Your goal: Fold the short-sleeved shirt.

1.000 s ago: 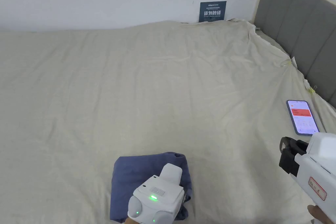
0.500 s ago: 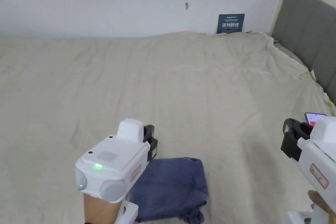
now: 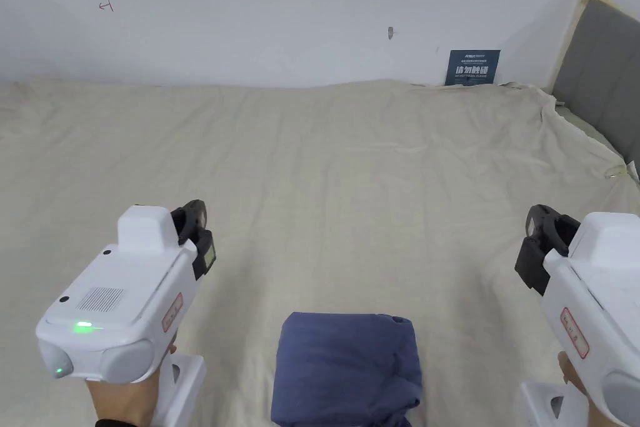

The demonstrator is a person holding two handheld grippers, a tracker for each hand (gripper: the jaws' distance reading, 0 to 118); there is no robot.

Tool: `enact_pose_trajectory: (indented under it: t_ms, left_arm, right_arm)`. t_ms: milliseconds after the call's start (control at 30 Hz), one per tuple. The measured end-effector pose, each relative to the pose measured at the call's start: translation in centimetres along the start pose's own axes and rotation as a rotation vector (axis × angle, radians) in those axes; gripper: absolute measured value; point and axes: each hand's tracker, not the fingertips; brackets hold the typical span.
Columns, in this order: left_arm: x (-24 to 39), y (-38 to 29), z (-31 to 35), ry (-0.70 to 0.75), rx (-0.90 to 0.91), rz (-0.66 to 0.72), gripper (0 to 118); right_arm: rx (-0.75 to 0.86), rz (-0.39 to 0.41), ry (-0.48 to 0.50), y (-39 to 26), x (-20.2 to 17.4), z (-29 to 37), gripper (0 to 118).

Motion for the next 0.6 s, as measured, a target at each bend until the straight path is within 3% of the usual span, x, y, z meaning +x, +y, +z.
enact_pose_trajectory:
  t_ms: [600]
  left_arm:
    - [-1.0, -1.0, -0.1, 0.026, -0.017, 0.029, 0]
  right_arm:
    - [-0.059, 0.003, 0.057, -2.9, -2.6, -2.4, 0]
